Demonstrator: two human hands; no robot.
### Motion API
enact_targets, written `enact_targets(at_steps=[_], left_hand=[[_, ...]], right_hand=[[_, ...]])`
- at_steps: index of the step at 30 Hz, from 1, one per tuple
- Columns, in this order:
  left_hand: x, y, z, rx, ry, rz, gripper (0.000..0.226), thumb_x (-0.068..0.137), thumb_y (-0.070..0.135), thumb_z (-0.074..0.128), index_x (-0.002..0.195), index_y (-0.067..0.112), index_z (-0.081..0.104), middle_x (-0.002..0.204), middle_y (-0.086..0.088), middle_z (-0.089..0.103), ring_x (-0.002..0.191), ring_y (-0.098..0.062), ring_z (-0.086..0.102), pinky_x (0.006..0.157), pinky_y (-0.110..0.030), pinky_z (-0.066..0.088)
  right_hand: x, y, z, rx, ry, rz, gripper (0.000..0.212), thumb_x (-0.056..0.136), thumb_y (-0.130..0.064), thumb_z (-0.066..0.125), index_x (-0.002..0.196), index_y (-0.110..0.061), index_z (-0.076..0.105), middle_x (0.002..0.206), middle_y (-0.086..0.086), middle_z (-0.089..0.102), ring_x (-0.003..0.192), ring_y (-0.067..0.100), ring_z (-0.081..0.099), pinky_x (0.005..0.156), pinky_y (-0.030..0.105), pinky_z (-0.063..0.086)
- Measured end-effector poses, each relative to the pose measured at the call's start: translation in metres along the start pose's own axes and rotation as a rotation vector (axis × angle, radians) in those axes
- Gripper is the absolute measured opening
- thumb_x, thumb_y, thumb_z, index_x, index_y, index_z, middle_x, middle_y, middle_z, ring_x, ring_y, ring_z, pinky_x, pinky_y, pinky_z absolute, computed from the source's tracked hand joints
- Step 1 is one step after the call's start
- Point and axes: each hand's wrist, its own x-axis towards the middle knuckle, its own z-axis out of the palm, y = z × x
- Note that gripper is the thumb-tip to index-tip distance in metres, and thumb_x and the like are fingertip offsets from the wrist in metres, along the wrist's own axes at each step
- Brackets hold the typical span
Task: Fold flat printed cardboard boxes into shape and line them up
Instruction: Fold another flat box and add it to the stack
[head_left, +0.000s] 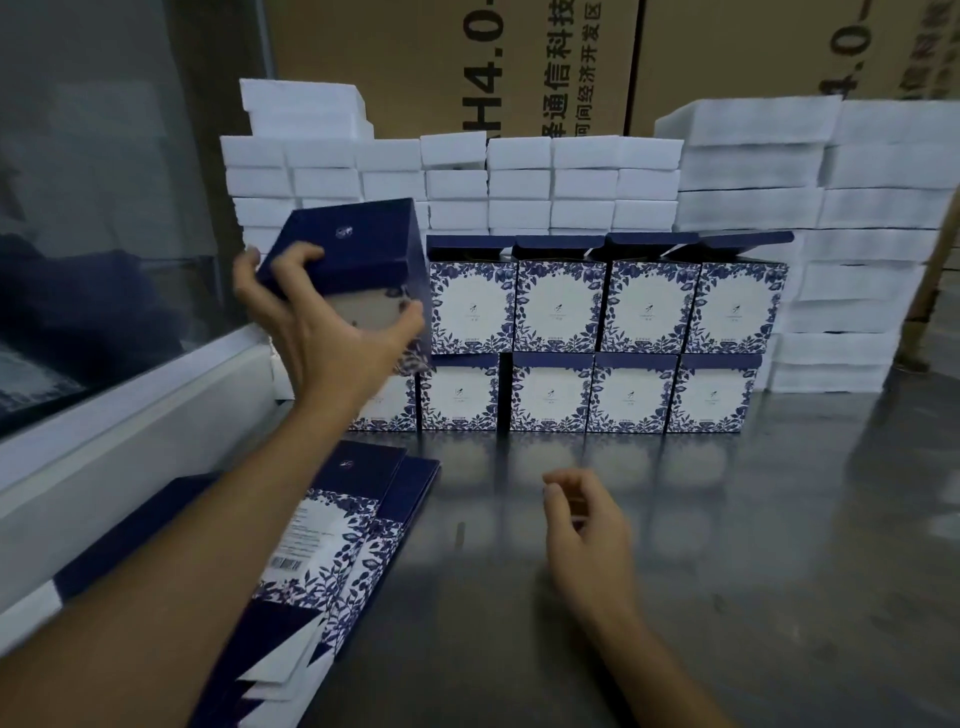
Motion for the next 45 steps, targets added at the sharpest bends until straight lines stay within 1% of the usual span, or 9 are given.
enact_targets(at_steps=[12, 16, 21, 25, 30, 33, 36, 40, 45], left_hand=[[0.064, -0.048, 0.056, 0.252, -0.08, -0.12, 0.085, 0.053, 0.058, 0.07, 0.12, 0.018, 0.038, 0.145, -0.01, 0.024, 0.122, -0.033, 0.033, 0.085, -0.039, 0.039], [0.059, -0.067, 0.074, 0.345, -0.389, -0.241, 0.084, 0.068, 0.054, 0.077, 0.135, 0.03, 0.032, 0.161, -0.007, -0.006, 0.148, -0.033, 0.0, 0.111, -0.068, 0.017], [0.056, -0.08, 0.076, 0.389, -0.648, -0.192, 0.114, 0.079, 0.03, 0.074, 0.153, 0.038, -0.013, 0.154, 0.003, -0.04, 0.147, -0.025, -0.025, 0.117, -0.056, 0.018], [0.052, -0.079, 0.072, 0.448, -0.782, -0.241, 0.105, 0.083, 0.025, 0.069, 0.156, 0.03, -0.006, 0.16, 0.002, -0.027, 0.15, -0.025, -0.015, 0.117, -0.048, 0.022], [0.024, -0.075, 0.059, 0.552, -1.235, -0.32, 0.073, 0.092, 0.033, 0.064, 0.153, 0.013, 0.029, 0.159, -0.013, 0.025, 0.144, -0.033, 0.028, 0.117, -0.045, 0.024], [-0.019, -0.064, 0.049, 0.531, -1.238, -0.268, 0.053, 0.091, 0.032, 0.064, 0.139, 0.014, 0.051, 0.145, -0.013, 0.048, 0.128, -0.028, 0.048, 0.106, -0.036, 0.038], [-0.065, -0.051, 0.041, 0.589, -1.199, -0.176, 0.036, 0.085, 0.038, 0.065, 0.12, 0.03, 0.061, 0.133, 0.001, 0.057, 0.12, -0.024, 0.053, 0.11, -0.058, 0.031], [-0.095, -0.046, 0.014, 0.745, -1.141, -0.211, 0.08, 0.074, 0.059, 0.064, 0.145, 0.041, 0.031, 0.157, -0.001, 0.026, 0.145, -0.03, 0.024, 0.108, -0.076, 0.007], [-0.098, -0.063, -0.032, 0.87, -1.155, -0.528, 0.118, 0.061, 0.088, 0.058, 0.154, 0.04, 0.002, 0.164, -0.008, -0.005, 0.15, -0.035, -0.006, 0.111, -0.072, 0.005]], right_hand=[[0.013, 0.025, 0.007, -0.064, -0.025, 0.203, 0.019, 0.089, -0.012, 0.062, 0.074, -0.023, 0.065, 0.068, -0.006, 0.07, 0.062, 0.011, 0.064, 0.061, 0.031, 0.05], [0.012, 0.023, 0.008, -0.092, -0.045, 0.212, 0.018, 0.087, -0.011, 0.062, 0.073, -0.023, 0.065, 0.068, -0.007, 0.069, 0.063, 0.01, 0.064, 0.064, 0.032, 0.051], [0.013, 0.022, 0.006, -0.131, -0.056, 0.2, 0.016, 0.086, -0.013, 0.062, 0.073, -0.022, 0.066, 0.07, -0.011, 0.068, 0.066, 0.007, 0.062, 0.067, 0.032, 0.052], [0.012, 0.02, 0.006, -0.153, -0.068, 0.195, 0.016, 0.086, -0.014, 0.062, 0.072, -0.022, 0.065, 0.069, -0.012, 0.068, 0.065, 0.006, 0.062, 0.067, 0.032, 0.052], [0.012, 0.02, 0.006, -0.16, -0.078, 0.201, 0.016, 0.086, -0.014, 0.062, 0.072, -0.022, 0.065, 0.068, -0.005, 0.069, 0.07, 0.014, 0.066, 0.072, 0.039, 0.056], [0.012, 0.019, 0.005, -0.163, -0.083, 0.209, 0.015, 0.085, -0.014, 0.062, 0.073, -0.022, 0.066, 0.068, -0.006, 0.069, 0.071, 0.014, 0.066, 0.073, 0.039, 0.056], [0.012, 0.016, 0.003, -0.121, -0.086, 0.231, 0.016, 0.086, -0.012, 0.062, 0.074, -0.02, 0.066, 0.068, -0.002, 0.07, 0.071, 0.018, 0.067, 0.072, 0.04, 0.056], [0.012, 0.009, -0.003, 0.022, -0.06, 0.259, 0.02, 0.09, -0.004, 0.061, 0.076, -0.016, 0.068, 0.066, 0.002, 0.069, 0.064, 0.018, 0.063, 0.067, 0.035, 0.053], [0.011, 0.002, -0.009, 0.14, -0.028, 0.278, 0.018, 0.094, 0.0, 0.059, 0.079, -0.009, 0.067, 0.062, 0.003, 0.066, 0.053, 0.004, 0.057, 0.059, 0.018, 0.048]])
